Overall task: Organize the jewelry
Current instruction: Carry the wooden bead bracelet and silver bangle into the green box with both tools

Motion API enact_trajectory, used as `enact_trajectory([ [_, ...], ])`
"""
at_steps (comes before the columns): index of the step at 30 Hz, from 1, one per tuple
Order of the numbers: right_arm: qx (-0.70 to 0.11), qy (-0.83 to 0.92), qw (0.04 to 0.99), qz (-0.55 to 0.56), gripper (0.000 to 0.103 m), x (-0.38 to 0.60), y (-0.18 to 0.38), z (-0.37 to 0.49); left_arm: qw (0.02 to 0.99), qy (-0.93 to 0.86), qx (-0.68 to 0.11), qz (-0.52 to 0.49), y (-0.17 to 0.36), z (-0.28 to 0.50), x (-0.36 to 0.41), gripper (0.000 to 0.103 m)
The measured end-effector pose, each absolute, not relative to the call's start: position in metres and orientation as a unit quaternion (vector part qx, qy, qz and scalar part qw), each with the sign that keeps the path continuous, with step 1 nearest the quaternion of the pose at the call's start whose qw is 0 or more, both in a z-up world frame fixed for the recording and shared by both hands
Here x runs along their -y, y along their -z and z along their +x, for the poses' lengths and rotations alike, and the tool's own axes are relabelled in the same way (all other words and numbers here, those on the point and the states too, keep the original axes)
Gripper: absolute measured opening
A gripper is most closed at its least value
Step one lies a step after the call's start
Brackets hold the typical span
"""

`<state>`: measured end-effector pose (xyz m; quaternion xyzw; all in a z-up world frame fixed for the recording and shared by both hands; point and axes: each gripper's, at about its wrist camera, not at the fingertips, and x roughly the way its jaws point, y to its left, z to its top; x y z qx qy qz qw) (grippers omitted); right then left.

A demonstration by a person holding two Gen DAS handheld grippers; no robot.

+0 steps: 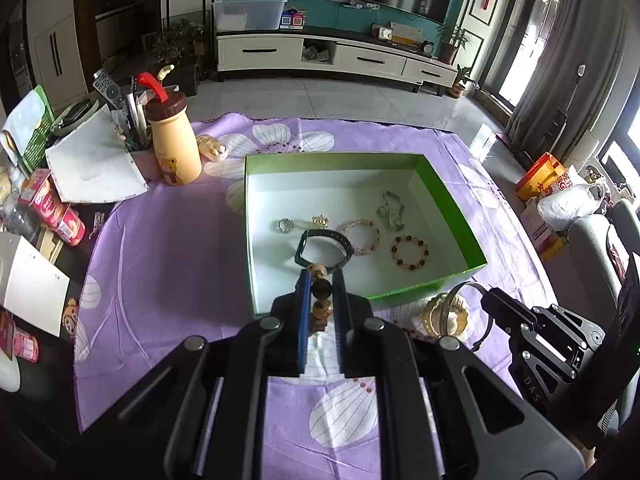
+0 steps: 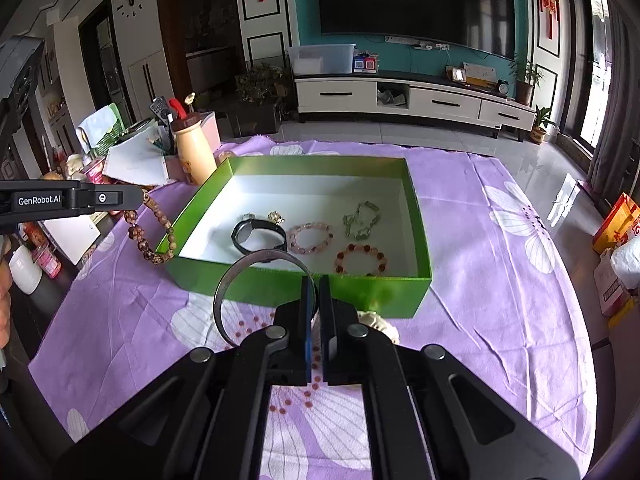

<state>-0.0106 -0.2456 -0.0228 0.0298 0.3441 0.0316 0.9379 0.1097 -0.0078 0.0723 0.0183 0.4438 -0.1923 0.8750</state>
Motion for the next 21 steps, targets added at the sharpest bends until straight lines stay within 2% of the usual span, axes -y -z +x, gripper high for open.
enact_trajectory([
  [21, -0.355, -0.025, 0.934, 0.030, 0.003, 0.265, 0.016, 0.060, 0.870, 0.177, -0.459, 0.036, -0.068, 0.190, 0.054, 0.010],
])
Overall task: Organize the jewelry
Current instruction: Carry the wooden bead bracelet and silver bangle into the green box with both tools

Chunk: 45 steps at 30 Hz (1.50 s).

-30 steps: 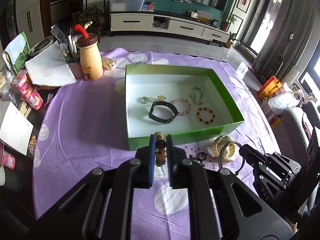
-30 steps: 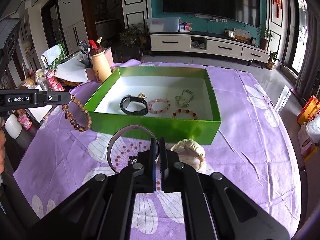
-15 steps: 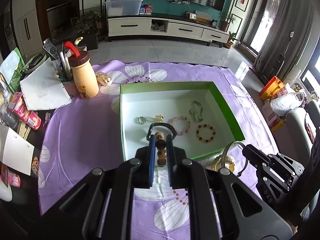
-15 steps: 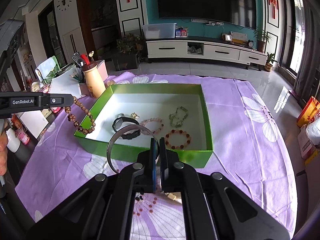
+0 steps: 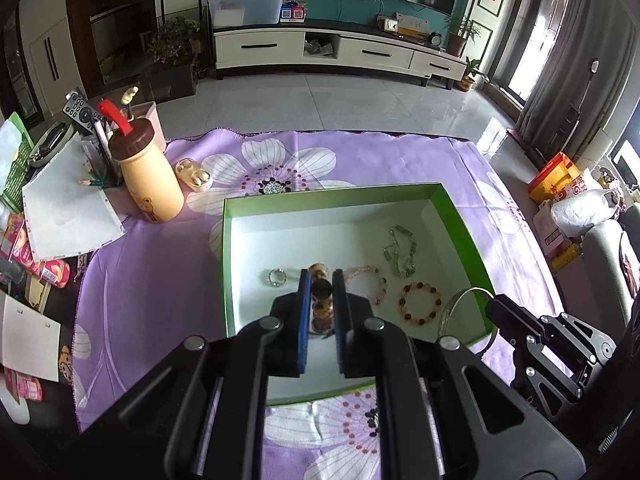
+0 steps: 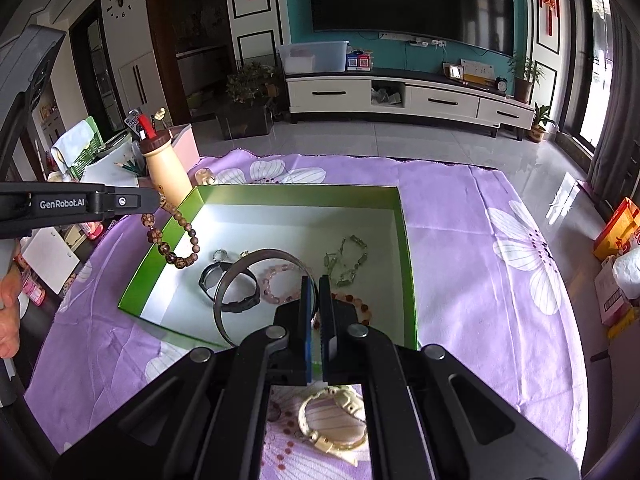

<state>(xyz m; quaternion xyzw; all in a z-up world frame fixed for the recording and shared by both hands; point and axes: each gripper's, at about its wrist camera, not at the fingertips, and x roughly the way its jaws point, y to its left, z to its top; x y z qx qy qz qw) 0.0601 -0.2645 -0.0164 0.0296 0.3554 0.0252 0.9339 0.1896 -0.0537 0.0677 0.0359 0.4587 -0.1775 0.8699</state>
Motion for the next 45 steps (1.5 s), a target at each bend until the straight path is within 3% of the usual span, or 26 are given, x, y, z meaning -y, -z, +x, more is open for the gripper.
enact_trajectory([
  [45, -0.450, -0.009, 0.893, 0.019, 0.003, 0.251, 0.065, 0.201, 0.848, 0.129, -0.510, 0.071, -0.008, 0.289, 0.087, 0.010],
])
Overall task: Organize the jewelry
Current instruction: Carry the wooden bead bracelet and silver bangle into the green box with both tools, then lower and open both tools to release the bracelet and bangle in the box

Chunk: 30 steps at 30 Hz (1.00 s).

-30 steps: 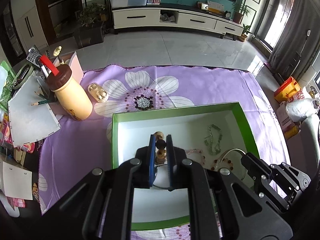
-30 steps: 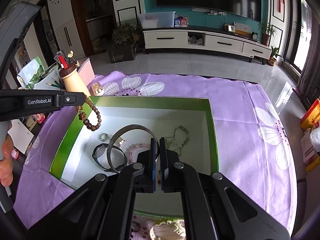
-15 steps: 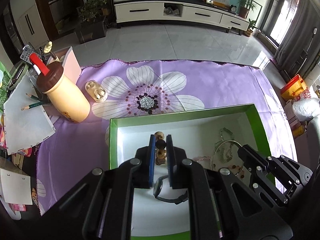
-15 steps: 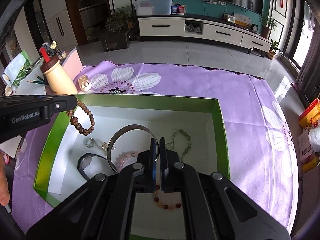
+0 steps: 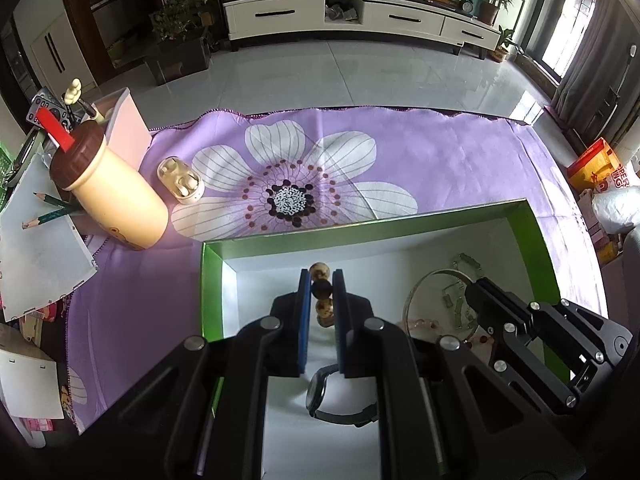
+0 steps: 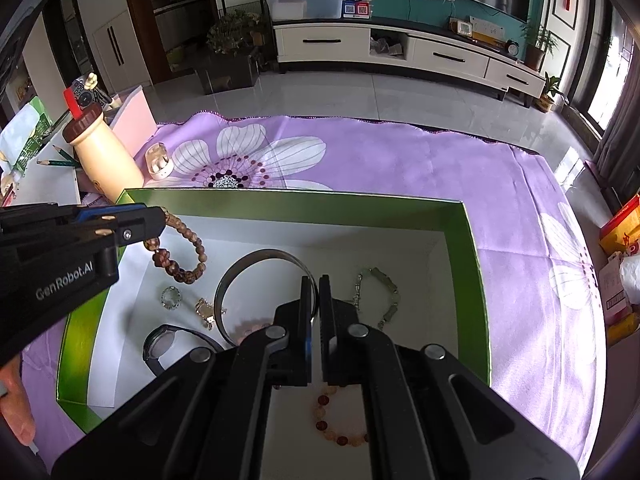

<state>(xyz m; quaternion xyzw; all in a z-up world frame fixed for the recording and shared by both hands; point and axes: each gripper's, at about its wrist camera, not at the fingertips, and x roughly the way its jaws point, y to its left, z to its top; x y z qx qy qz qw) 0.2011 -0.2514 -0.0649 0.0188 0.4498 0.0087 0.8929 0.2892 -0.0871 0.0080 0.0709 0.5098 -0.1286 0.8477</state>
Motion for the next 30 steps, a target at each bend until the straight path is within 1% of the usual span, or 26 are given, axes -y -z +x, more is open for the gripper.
enact_trajectory([
  [15, -0.464, -0.008, 0.886, 0.011, 0.003, 0.246, 0.074, 0.212, 0.840, 0.126, -0.521, 0.082, 0.010, 0.293, 0.087, 0.010],
  [30, -0.476, -0.004, 0.879, 0.029, 0.003, 0.251, 0.080, 0.217, 0.830, 0.114, -0.539, 0.086, 0.025, 0.300, 0.081, 0.010],
])
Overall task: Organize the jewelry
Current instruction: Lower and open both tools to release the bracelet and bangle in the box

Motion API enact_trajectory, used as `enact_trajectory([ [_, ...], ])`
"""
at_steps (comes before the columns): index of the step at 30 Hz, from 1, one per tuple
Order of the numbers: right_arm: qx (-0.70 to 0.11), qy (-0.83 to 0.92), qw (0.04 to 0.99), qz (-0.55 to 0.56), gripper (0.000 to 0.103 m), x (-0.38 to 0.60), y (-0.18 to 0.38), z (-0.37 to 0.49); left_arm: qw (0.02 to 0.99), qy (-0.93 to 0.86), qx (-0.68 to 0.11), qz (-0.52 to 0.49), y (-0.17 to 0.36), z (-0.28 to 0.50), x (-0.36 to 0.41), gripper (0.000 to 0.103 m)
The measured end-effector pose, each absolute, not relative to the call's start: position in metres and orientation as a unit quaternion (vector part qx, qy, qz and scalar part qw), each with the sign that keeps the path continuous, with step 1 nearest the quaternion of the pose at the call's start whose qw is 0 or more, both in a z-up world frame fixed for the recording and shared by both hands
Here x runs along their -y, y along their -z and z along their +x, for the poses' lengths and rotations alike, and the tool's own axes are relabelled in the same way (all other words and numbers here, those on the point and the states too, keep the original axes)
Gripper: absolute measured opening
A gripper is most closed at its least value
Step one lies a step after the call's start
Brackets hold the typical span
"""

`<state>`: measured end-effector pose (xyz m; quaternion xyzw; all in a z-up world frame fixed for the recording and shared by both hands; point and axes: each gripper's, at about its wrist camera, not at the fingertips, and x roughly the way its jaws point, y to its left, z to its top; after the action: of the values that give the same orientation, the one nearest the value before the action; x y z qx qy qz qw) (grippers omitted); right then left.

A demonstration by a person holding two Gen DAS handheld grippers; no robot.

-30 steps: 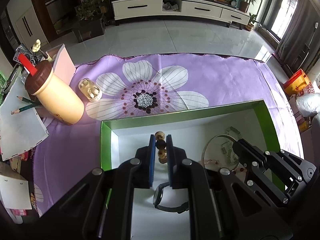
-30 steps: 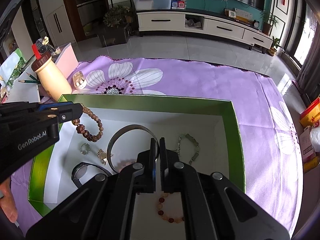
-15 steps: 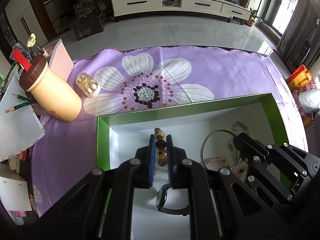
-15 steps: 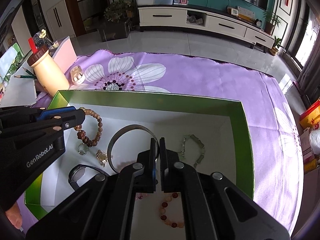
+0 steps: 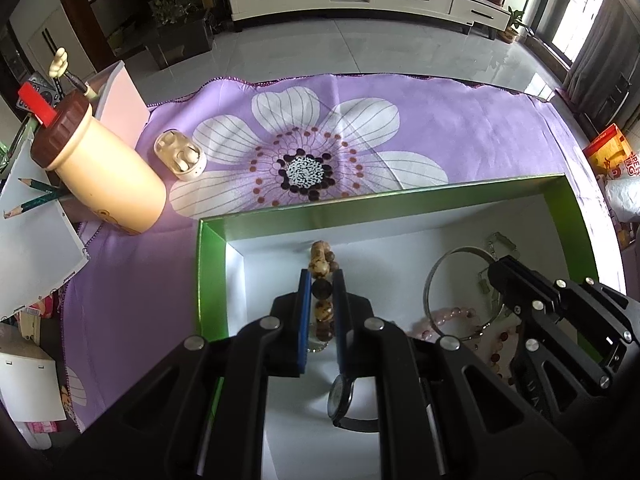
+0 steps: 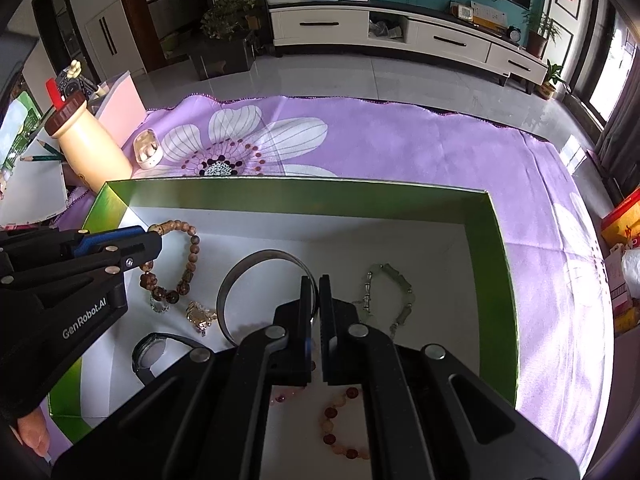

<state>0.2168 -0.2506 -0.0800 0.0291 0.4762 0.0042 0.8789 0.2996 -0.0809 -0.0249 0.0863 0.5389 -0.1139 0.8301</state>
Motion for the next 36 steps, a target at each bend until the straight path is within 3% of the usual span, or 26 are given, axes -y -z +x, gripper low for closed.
enact_trajectory([
  [36, -0.497, 0.002, 0.867, 0.026, 0.004, 0.248, 0.091, 0.232, 0.821, 0.099, -0.554, 0.097, 0.040, 0.307, 0.077, 0.010],
])
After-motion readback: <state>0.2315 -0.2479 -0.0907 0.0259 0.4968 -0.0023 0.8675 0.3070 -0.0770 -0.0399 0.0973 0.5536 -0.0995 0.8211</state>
